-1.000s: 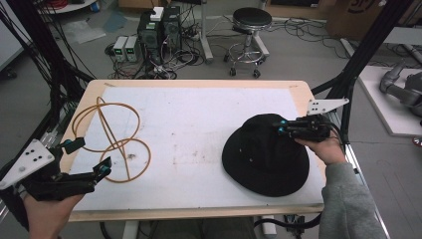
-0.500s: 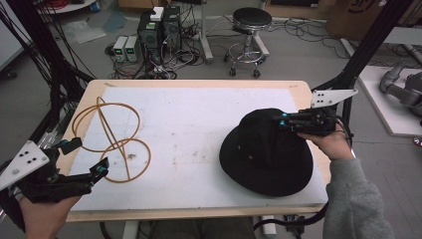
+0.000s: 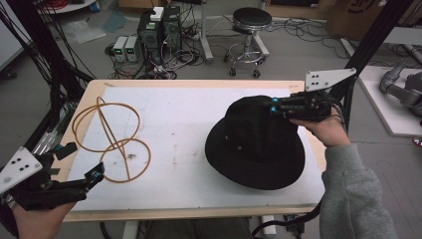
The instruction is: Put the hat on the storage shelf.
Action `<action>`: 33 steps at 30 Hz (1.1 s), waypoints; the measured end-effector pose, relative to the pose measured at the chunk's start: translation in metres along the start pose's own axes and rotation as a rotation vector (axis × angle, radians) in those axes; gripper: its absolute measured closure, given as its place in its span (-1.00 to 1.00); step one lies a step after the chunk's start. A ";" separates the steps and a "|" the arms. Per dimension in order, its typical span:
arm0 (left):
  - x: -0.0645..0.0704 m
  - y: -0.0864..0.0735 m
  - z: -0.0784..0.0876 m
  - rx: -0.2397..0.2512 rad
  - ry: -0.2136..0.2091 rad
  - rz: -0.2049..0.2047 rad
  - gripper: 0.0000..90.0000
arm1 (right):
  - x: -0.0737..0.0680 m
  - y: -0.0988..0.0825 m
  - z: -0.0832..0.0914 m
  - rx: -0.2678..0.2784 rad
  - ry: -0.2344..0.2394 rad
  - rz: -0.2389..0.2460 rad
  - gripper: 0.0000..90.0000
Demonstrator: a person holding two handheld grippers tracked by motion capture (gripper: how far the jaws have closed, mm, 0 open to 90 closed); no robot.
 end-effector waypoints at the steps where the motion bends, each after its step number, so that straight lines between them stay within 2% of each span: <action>1: 0.000 -0.001 0.001 0.000 0.000 0.000 -0.84 | -0.002 0.004 -0.002 0.002 0.012 0.004 1.00; 2: 0.000 -0.001 0.002 -0.002 0.003 0.000 -0.84 | -0.003 0.013 -0.006 0.012 0.019 0.024 1.00; 6: 0.001 -0.002 0.008 0.002 0.010 0.000 -0.84 | -0.005 0.031 -0.014 0.048 0.049 0.044 1.00; 11: 0.002 -0.005 0.013 0.001 0.019 0.002 -0.84 | -0.006 0.048 -0.021 0.062 0.058 0.061 1.00; 12: 0.002 -0.006 0.014 -0.003 0.020 0.000 -0.84 | -0.008 0.058 -0.025 0.075 0.072 0.072 1.00; 17: 0.002 -0.009 0.020 -0.007 0.032 0.002 -0.84 | -0.015 0.083 -0.038 0.086 0.105 0.110 1.00; 18: 0.002 -0.009 0.021 -0.007 0.032 0.002 -0.84 | -0.015 0.083 -0.038 0.086 0.105 0.110 1.00; 19: 0.002 -0.010 0.023 -0.008 0.036 0.003 -0.84 | -0.020 0.093 -0.042 0.089 0.127 0.114 1.00; 20: 0.002 -0.011 0.024 -0.007 0.040 0.005 -0.84 | -0.020 0.093 -0.042 0.089 0.127 0.114 1.00; 23: 0.003 -0.013 0.028 -0.014 0.045 0.004 -0.84 | -0.022 0.108 -0.049 0.099 0.134 0.129 1.00; 24: 0.003 -0.014 0.029 -0.016 0.048 0.004 -0.84 | -0.024 0.118 -0.052 0.106 0.143 0.133 1.00; 27: 0.003 -0.015 0.032 -0.015 0.054 0.005 -0.84 | -0.026 0.128 -0.055 0.116 0.154 0.140 1.00; 28: 0.003 -0.016 0.033 -0.017 0.058 0.005 -0.84 | -0.028 0.139 -0.059 0.129 0.162 0.144 1.00; 31: 0.004 -0.019 0.036 -0.025 0.068 0.005 -0.84 | -0.033 0.156 -0.066 0.145 0.170 0.156 1.00; 33: 0.005 -0.021 0.037 -0.030 0.074 0.003 -0.84 | -0.034 0.161 -0.070 0.147 0.173 0.160 1.00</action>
Point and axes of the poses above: each handheld gripper's, and its own axes: z roughly backward along the jaws, y roughly out of its top, x roughly to its right, the point moved 9 cm from there along -z, roughly forward along the jaws, and after that the axes turned 4 degrees about -x, right-handed, at the moved point
